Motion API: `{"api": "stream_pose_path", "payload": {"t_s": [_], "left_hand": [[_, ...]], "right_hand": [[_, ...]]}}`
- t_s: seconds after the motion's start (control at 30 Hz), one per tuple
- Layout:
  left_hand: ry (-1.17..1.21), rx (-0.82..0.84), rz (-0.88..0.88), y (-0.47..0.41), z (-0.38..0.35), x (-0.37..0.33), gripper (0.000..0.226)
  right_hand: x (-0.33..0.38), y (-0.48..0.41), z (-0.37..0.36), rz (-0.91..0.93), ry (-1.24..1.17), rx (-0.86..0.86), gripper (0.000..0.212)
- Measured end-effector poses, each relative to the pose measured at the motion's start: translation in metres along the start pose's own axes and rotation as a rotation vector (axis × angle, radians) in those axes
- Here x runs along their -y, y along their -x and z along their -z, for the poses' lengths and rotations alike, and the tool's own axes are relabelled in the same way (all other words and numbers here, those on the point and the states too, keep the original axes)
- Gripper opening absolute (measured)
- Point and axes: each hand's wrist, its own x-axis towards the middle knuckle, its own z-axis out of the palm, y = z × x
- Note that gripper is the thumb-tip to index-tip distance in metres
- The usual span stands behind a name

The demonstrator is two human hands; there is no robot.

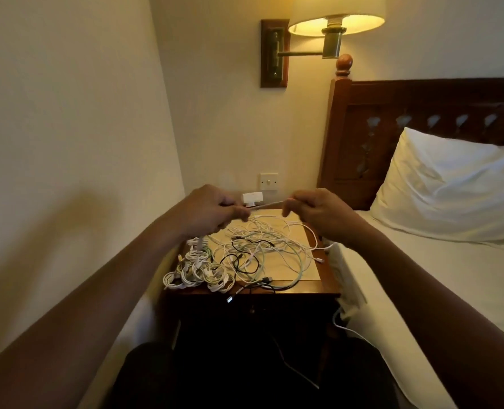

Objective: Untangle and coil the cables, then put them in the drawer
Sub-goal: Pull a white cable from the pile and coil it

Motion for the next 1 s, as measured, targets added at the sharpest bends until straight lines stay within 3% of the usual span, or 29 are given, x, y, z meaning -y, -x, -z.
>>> {"api": "stream_pose_path", "payload": {"t_s": [0.1,0.3,0.43,0.5,0.6,0.67,0.8,0.9,1.0], "left_hand": [[0.02,0.07,0.096,0.014,0.007,0.024,0.024],[0.003,-0.016,0.183,0.026,0.015,0.055,0.018],[-0.313,-0.052,0.19,0.025,-0.004,0.066,0.02],[-0.402,-0.009,0.168,0.021,-0.019,0.06,0.03],[-0.249,0.149,0.205,0.022,-0.025,0.054,0.032],[0.034,0.252,0.234,0.027,-0.027,0.047,0.035],[0.289,0.231,0.178,0.02,-0.043,0.023,0.033],[0.332,0.126,0.165,0.012,-0.05,0.015,0.034],[0.415,0.144,0.166,0.022,-0.044,0.021,0.036]], "right_hand": [[-0.032,0.001,0.01,-0.018,0.142,-0.059,0.023],[-0.121,0.013,0.02,-0.187,0.255,-0.119,0.022],[-0.173,0.027,0.019,-0.42,0.452,-0.161,0.027],[-0.186,0.028,0.014,-0.517,0.439,-0.102,0.027],[-0.18,0.036,0.013,-0.597,0.488,0.279,0.023],[-0.153,0.04,0.011,-0.509,0.497,0.461,0.039],[-0.061,0.035,-0.024,-0.188,-0.032,0.378,0.053],[-0.019,0.03,-0.049,-0.079,-0.227,0.408,0.038],[-0.02,0.025,-0.054,-0.052,-0.265,0.277,0.019]]}}
